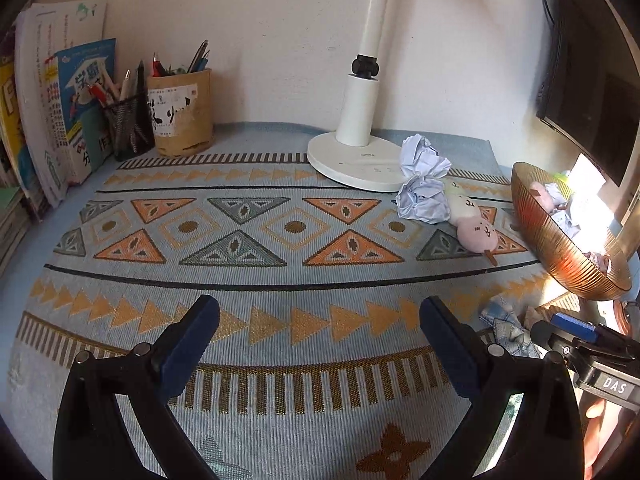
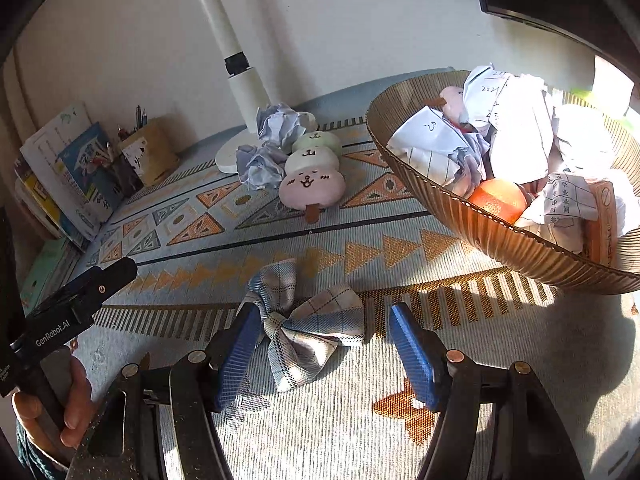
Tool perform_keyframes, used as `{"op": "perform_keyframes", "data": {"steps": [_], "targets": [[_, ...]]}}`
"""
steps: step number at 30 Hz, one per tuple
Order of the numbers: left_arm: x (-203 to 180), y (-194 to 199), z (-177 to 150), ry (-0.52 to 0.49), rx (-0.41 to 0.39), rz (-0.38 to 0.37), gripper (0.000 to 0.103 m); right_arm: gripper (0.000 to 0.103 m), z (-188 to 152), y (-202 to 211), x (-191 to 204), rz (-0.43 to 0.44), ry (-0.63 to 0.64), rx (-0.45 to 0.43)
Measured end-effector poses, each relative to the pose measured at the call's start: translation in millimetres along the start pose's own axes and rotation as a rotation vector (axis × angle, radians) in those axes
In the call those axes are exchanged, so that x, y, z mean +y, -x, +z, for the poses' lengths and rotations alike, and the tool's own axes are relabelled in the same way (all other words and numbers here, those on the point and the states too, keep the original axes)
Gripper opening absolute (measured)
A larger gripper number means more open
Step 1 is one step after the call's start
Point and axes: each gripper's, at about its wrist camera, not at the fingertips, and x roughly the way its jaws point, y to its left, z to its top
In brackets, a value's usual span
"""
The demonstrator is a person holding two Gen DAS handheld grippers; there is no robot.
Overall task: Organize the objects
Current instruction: 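Move both grippers back over the bow tie and paper balls by the lamp, then grasp a paper ball with the left gripper while the right gripper grasps the plaid bow tie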
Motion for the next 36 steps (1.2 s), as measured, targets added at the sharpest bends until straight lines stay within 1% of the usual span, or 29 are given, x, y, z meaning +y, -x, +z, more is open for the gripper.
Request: {"op": "perform_keyframes", "data": {"steps": [3,7,9,12,13,15,17,19,20,22,24,25,26,27,28,29,30,31,33,36], "targets": [[-5.0,0.1,-1.1,-0.030,0.000,0.005,0.100,0.066,-1.2,-0.6,4.5,0.016,0.027,0.012],[-9.6,-2.3,0.2,-0.055,0.019,0.001,0.100,0.068,-1.8,-7.3,14.0,0.017,0.077,0.058],[-14.3,-6.9,6.8,-0.084,0.048,-0.046,0.100,0.075,-0.4,-9.7,17.8,0.044,0.094,0.078],[-28.9,-18.0,32.7,-0.159,0.070,-0.104,0.100,0.075,3.5,-14.3,21.9,0.064,0.085,0.105],[-34.6,-23.6,43.3,-0.186,0.066,-0.127,0.100,0.075,5.8,-16.3,24.0,0.055,0.082,0.114],[-48.4,-38.3,59.8,-0.252,0.043,-0.124,0.100,0.075,10.3,-19.8,29.1,0.030,0.093,0.121],[-64.5,-60.5,69.6,-0.332,0.059,-0.138,0.100,0.075,13.0,-22.5,32.5,0.018,0.105,0.117],[-78.3,-83.4,72.3,-0.397,0.093,-0.160,0.100,0.076,12.3,-27.0,33.1,0.018,0.109,0.125],[-83.1,-93.0,73.0,-0.416,0.105,-0.165,0.100,0.076,10.8,-26.5,33.2,0.012,0.116,0.113],[-87.0,-107.8,75.7,-0.413,0.110,-0.174,0.100,0.076,6.9,-25.6,35.5,0.000,0.141,0.094],[-86.5,-119.3,79.7,-0.381,0.128,-0.210,0.095,0.070,3.2,-24.3,38.8,-0.012,0.166,0.076],[-86.4,-123.6,81.4,-0.368,0.142,-0.222,0.085,0.069,2.7,-24.2,40.8,-0.012,0.175,0.075],[-86.9,-126.2,82.5,-0.363,0.153,-0.236,0.078,0.063,2.0,-24.5,43.1,-0.013,0.186,0.072],[-88.1,-127.2,83.1,-0.363,0.154,-0.241,0.078,0.054,1.5,-24.8,45.7,-0.017,0.199,0.071],[-90.0,-127.5,83.2,-0.369,0.151,-0.237,0.077,0.050,0.6,-25.0,49.0,-0.015,0.215,0.070],[-92.3,-127.6,83.2,-0.378,0.146,-0.239,0.072,0.044,-1.1,-24.6,52.9,-0.019,0.235,0.064],[-94.1,-128.1,82.7,-0.385,0.150,-0.244,0.068,0.041,-2.5,-24.4,56.5,-0.023,0.253,0.062],[-95.5,-128.9,81.8,-0.390,0.156,-0.253,0.053,0.039,-3.4,-23.8,59.2,-0.027,0.267,0.059],[-97.0,-127.9,81.7,-0.397,0.144,-0.251,0.050,0.036,-3.8,-23.1,59.6,-0.016,0.271,0.060],[-95.6,-124.5,81.1,-0.391,0.140,-0.252,0.047,0.032,-2.0,-21.2,50.5,0.005,0.236,0.060]]}}
